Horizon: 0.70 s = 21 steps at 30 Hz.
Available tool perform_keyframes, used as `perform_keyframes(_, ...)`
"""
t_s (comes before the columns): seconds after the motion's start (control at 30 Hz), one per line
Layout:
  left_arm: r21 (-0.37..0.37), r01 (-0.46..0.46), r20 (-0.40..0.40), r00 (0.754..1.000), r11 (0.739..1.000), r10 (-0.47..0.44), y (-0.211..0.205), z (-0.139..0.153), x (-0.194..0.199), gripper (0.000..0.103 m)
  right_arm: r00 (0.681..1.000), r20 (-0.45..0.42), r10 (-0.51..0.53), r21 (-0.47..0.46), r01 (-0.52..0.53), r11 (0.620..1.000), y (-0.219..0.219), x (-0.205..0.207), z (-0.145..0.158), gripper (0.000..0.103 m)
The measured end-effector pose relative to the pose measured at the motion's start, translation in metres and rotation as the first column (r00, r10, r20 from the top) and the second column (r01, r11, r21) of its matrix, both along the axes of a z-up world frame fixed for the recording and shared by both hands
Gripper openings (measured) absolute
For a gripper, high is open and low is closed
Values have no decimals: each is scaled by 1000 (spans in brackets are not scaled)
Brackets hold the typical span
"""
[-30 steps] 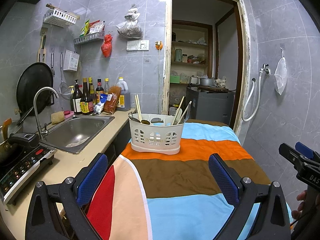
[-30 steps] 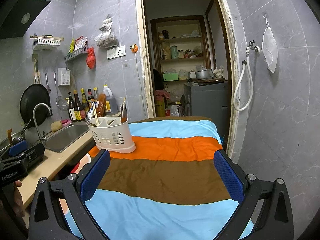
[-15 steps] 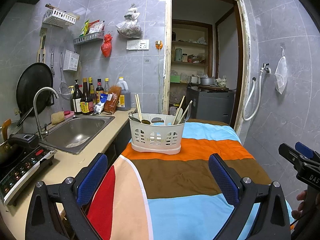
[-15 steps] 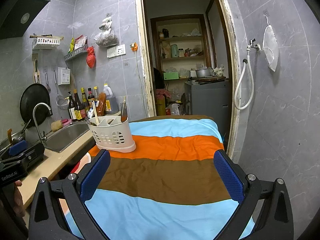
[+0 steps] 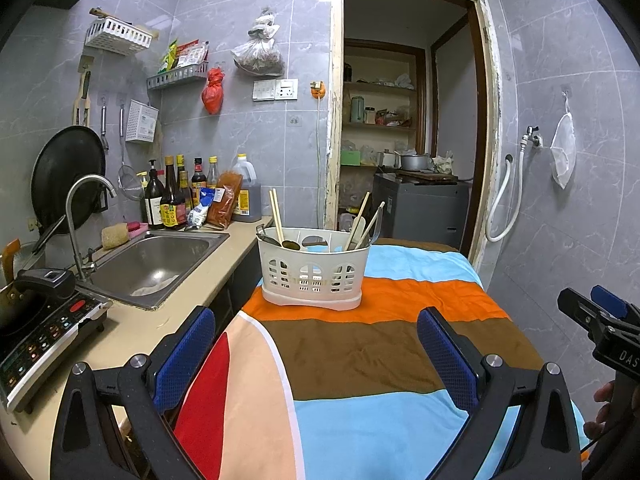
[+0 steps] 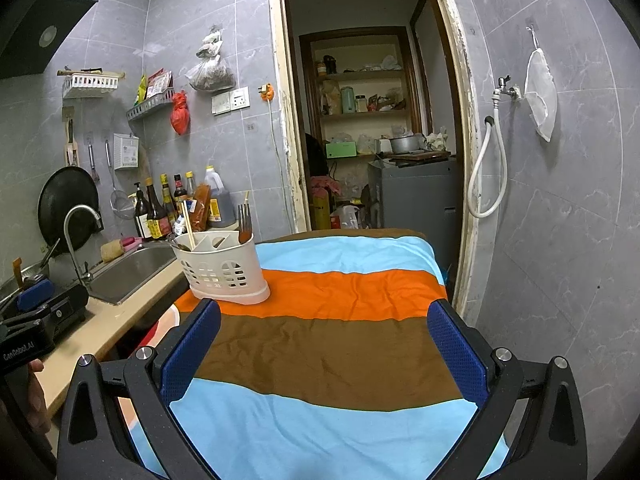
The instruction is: Organize utensils
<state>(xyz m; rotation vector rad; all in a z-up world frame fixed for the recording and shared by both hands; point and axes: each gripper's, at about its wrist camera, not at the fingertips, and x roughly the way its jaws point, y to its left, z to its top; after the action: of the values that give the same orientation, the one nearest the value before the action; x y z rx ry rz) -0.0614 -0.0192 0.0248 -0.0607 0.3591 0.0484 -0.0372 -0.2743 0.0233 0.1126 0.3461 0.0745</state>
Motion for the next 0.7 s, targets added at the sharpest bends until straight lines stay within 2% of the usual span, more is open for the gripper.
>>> perform_keyframes(0.7,-1,-3,-1,1000,1000,3,6,1,0,102,1000,-3,3,2,-3,1000,0,2,-2,102)
